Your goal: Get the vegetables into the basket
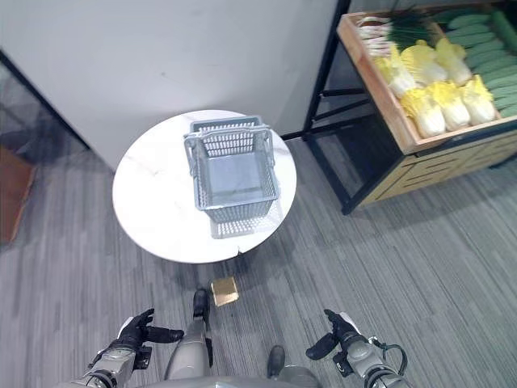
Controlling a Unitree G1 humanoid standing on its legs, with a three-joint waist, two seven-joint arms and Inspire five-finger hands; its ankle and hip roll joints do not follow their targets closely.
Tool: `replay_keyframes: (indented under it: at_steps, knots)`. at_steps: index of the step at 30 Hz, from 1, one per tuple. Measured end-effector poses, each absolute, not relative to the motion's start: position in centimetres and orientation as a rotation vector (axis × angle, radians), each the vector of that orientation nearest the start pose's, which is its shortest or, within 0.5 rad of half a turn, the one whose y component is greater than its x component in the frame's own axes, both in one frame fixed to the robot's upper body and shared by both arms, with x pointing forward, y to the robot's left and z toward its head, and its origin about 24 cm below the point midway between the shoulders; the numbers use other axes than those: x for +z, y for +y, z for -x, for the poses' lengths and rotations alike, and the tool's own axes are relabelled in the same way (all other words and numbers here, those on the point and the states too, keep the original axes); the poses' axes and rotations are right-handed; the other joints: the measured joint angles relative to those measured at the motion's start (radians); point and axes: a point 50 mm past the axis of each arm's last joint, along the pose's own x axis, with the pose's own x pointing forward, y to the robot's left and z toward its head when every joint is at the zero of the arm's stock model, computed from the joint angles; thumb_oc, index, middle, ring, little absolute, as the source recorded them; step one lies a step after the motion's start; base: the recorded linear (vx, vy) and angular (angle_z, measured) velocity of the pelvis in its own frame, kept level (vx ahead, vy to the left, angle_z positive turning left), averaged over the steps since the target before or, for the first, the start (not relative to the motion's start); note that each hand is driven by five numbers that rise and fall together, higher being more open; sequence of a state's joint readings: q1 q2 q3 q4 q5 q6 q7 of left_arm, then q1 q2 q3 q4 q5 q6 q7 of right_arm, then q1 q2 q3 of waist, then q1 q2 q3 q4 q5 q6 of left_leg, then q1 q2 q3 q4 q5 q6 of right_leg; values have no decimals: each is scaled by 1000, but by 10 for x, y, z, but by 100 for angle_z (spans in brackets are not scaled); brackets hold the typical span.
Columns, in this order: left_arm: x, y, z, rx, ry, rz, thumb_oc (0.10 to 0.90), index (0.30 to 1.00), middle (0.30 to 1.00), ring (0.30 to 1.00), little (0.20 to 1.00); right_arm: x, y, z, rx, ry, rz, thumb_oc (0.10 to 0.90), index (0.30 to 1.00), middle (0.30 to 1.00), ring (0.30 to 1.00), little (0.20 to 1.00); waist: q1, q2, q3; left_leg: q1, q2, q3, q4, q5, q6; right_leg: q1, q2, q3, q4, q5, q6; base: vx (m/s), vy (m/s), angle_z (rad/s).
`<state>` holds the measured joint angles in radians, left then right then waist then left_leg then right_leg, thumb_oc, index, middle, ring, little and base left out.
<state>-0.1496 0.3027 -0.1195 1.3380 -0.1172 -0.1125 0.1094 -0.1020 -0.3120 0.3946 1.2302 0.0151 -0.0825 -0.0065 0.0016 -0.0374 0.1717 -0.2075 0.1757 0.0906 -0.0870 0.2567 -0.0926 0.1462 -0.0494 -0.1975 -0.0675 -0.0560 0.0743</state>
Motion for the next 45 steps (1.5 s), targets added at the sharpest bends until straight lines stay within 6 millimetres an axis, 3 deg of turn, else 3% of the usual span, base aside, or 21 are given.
replay_keyframes:
  at_steps: [2, 3, 4, 7, 11, 14, 15, 16, 19, 20, 22, 25, 27, 29, 31, 33, 36, 37, 39, 42, 45]
  knots:
    - [-136, 259, -154, 219, 1034, -332, 900, 1000, 1000, 1000, 1000, -153, -228, -122, 181, 1103, 489, 900, 1000, 1000, 1000, 1000, -11, -29, -7, 10, -31, 14, 3, -40, 21, -24, -42, -13, 50, 2, 0, 128, 166, 15]
    - [-137, 260, -155, 219, 1110, -378, 900, 1000, 1000, 1000, 1000, -156, -226, -118, 180, 1127, 481, 900, 1000, 1000, 1000, 1000, -8, -32, -14, 23, -58, 28, -2, -45, 42, -24, -75, 1, 95, -7, 1, 94, 200, -36]
    - [-137, 264, -150, 211, 1083, -383, 900, 1000, 1000, 1000, 1000, -154, -219, -128, 194, 1102, 478, 900, 1000, 1000, 1000, 1000, -5, -35, -14, 67, -72, 71, 0, -66, 66, -67, -108, 29, 195, -18, 20, 102, 249, -42]
    - [-139, 271, -136, 221, 1077, -394, 900, 1000, 1000, 1000, 1000, -156, -206, -123, 212, 1073, 440, 900, 1000, 1000, 1000, 1000, 7, -59, -34, 80, -115, 81, 30, -116, 91, -72, -149, 17, 259, 14, 39, 67, 212, -9]
    - [-146, 280, -104, 239, 1185, -408, 900, 1000, 1000, 1000, 1000, -155, -201, -130, 225, 1057, 432, 900, 1000, 1000, 1000, 1000, 27, -58, -33, 97, -144, 81, 31, -139, 125, -127, -185, 33, 392, 49, 84, 65, 194, 10]
    - [-149, 285, -84, 250, 1247, -417, 900, 1000, 1000, 1000, 1000, -153, -199, -136, 234, 1043, 439, 900, 1000, 1000, 1000, 1000, 33, -54, -31, 123, -151, 81, 30, -164, 157, -172, -197, 54, 509, 91, 85, 32, 159, 6]
    - [-149, 286, -79, 242, 1262, -423, 900, 1000, 1000, 1000, 1000, -151, -198, -141, 234, 1028, 443, 900, 1000, 1000, 1000, 1000, 35, -40, -23, 134, -148, 69, 32, -167, 161, -209, -196, 75, 577, 119, 89, 125, 50, 20]
    - [-148, 289, -79, 243, 1259, -428, 900, 1000, 1000, 1000, 1000, -150, -196, -144, 243, 1014, 437, 900, 1000, 1000, 1000, 1000, 36, -30, -16, 146, -148, 56, 19, -182, 182, -222, -201, 73, 577, 72, 94, 128, 47, 12]
    - [-149, 290, -76, 240, 1269, -425, 900, 1000, 1000, 1000, 1000, -148, -191, -149, 258, 987, 429, 900, 1000, 1000, 1000, 1000, 35, -20, -22, 165, -147, 67, 5, -183, 182, -215, -220, -1, 368, 49, 99, 111, -135, -3]
    - [-147, 289, -84, 230, 1245, -433, 900, 1000, 1000, 1000, 1000, -147, -188, -152, 269, 974, 432, 900, 1000, 1000, 1000, 1000, 34, -16, -24, 169, -147, 62, 0, -187, 167, -226, -223, -7, 178, 66, 118, 124, -217, 9]
    - [-147, 287, -90, 228, 1223, -430, 900, 1000, 1000, 1000, 1000, -148, -186, -151, 291, 977, 441, 900, 1000, 1000, 1000, 1000, 29, -20, -26, 173, -150, 51, 0, -185, 139, -239, -237, -3, 31, 140, 126, 115, -215, 18]
    - [-145, 289, -90, 244, 1206, -417, 900, 1000, 1000, 1000, 1000, -152, -182, -142, 306, 1005, 431, 900, 1000, 1000, 1000, 1000, 24, -37, -36, 179, -150, 22, 0, -198, 106, -252, -245, -27, 13, 203, 116, 76, -191, 36]
    - [-146, 295, -79, 270, 1227, -409, 900, 1000, 1000, 1000, 1000, -154, -173, -137, 337, 1015, 421, 900, 1000, 1000, 1000, 1000, 34, -74, -63, 184, -151, 7, 0, -199, 69, -227, -225, -63, 2, 216, 97, 70, -230, 24]
    - [-153, 281, -67, 249, 1266, -372, 900, 1000, 1000, 1000, 1000, -152, -183, -142, 322, 1008, 443, 900, 1000, 1000, 1000, 1000, 37, -41, -70, 173, -90, 1, 9, -194, 22, -218, -160, -74, -20, 212, 60, 38, -159, 8]
    - [-160, 266, -55, 214, 1309, -324, 900, 1000, 1000, 1000, 1000, -149, -200, -145, 289, 1011, 475, 900, 1000, 1000, 1000, 1000, 38, 4, -72, 169, -41, -2, 8, -191, -4, -218, -111, -85, -20, 200, 40, 38, -120, 2]
    - [-165, 254, -48, 212, 1332, -279, 900, 1000, 1000, 1000, 1000, -147, -221, -142, 213, 1034, 485, 900, 1000, 1000, 1000, 1000, 37, 28, -75, 167, -6, -1, 11, -187, -16, -214, -76, -99, -20, 185, 18, 56, -85, 7]
    - [-165, 254, -49, 213, 1333, -278, 900, 1000, 1000, 1000, 1000, -147, -243, -132, 90, 1084, 473, 900, 1000, 1000, 1000, 1000, 29, 40, -80, 171, 15, 4, 9, -185, -24, -206, -56, -108, -20, 175, 5, 60, -23, 7]
    - [-165, 254, -47, 215, 1346, -278, 900, 1000, 1000, 1000, 1000, -147, -262, -119, -16, 1143, 454, 900, 1000, 1000, 1000, 1000, 15, 44, -81, 183, 20, 5, 2, -186, -33, -195, -50, -108, -20, 169, 5, 55, 2, -1]
    - [-165, 254, -46, 217, 1355, -280, 900, 1000, 1000, 1000, 1000, -147, -270, -111, -71, 1188, 457, 900, 1000, 1000, 1000, 1000, 8, 43, -85, 190, 20, 7, 0, -190, -42, -192, -51, -106, -20, 166, 8, 56, 11, -3]
    - [-162, 262, -50, 230, 1355, -292, 900, 1000, 1000, 1000, 1000, -142, -302, -87, -199, 1265, 472, 900, 1000, 1000, 1000, 1000, -2, 39, -90, 200, 12, 12, 0, -193, -43, -184, -59, -99, -20, 168, 11, 36, 19, -4]
    - [-159, 274, -51, 261, 1351, -288, 900, 1000, 1000, 1000, 1000, -128, -332, -85, -295, 1268, 512, 900, 1000, 1000, 1000, 1000, -17, 40, -107, 205, 11, 18, -1, -206, -34, -180, -59, -94, -20, 167, 12, -12, 56, -6]
